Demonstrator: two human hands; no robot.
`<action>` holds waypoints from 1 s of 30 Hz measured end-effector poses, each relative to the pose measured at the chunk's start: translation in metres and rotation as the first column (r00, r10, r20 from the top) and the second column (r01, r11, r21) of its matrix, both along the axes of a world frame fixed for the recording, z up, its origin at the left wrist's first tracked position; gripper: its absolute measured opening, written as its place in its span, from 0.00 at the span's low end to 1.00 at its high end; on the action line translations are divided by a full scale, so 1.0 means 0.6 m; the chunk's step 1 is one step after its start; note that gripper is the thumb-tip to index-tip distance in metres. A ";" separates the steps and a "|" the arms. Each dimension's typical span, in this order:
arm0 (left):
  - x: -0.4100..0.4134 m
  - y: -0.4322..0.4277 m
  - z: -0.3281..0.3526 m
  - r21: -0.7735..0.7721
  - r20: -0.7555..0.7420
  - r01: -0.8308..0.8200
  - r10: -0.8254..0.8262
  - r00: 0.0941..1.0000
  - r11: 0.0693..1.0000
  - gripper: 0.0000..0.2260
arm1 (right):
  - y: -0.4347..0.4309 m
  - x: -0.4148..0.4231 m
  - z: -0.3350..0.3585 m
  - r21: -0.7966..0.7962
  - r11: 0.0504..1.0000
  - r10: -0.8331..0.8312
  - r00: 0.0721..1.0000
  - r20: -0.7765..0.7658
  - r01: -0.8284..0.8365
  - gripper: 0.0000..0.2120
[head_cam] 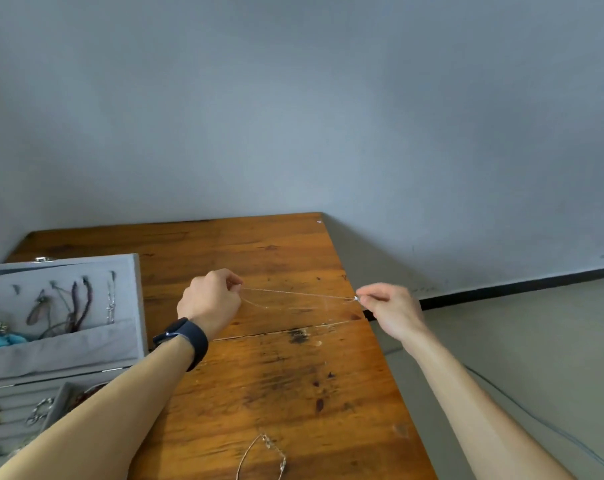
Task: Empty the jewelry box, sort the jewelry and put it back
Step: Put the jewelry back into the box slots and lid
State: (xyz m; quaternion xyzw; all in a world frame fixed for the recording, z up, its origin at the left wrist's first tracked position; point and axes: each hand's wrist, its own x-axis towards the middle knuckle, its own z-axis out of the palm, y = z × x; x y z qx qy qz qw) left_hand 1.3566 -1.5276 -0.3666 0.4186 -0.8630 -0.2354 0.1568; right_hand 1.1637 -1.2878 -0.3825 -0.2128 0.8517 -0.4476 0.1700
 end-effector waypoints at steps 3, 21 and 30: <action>-0.017 -0.011 -0.007 -0.076 0.123 0.006 0.004 0.992 0.997 0.07 | -0.031 -0.029 -0.007 0.085 0.996 0.016 0.998 -0.055 -0.011 0.06; -0.057 -0.070 -0.005 -0.271 0.343 0.063 0.035 0.939 0.961 0.08 | -0.130 -0.068 -0.021 0.223 0.975 0.035 0.973 -0.228 0.017 0.06; -0.045 -0.085 -0.009 -0.245 0.317 0.095 -0.013 0.948 0.965 0.12 | -0.128 -0.048 -0.039 0.196 0.980 0.041 0.942 -0.333 0.026 0.11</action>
